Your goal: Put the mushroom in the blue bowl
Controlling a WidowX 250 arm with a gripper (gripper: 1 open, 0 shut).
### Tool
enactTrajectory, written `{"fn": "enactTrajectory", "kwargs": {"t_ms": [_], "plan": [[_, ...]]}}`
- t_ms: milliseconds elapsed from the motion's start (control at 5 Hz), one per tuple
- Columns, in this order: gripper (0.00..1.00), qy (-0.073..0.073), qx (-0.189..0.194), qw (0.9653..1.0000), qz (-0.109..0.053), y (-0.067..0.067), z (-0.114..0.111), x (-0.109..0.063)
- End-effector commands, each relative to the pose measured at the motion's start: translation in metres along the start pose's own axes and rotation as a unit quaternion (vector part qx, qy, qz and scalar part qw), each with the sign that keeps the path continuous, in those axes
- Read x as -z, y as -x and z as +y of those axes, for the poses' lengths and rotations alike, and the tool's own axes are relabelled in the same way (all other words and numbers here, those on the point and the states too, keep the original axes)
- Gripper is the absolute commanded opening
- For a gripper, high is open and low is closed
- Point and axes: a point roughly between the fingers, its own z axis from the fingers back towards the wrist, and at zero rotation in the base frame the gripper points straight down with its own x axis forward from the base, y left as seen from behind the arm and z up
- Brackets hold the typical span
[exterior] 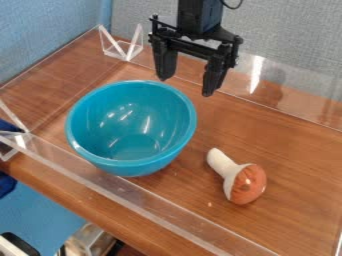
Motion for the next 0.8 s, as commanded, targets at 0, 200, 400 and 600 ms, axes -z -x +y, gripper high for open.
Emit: {"fn": "enactTrajectory", "kwargs": {"t_ms": [0, 200, 400, 600], "plan": [[1.00, 0.002, -0.002, 1.0000, 0.008, -0.004, 0.008, -0.011], [1.00, 0.004, -0.004, 0.9999, 0.016, -0.008, 0.016, -0.023], [1.00, 0.005, -0.024, 0.9997, 0.010, 0.000, -0.009, -0.023], [1.00, 0.003, -0.038, 0.9993, 0.001, 0.008, -0.043, -0.023]]}}
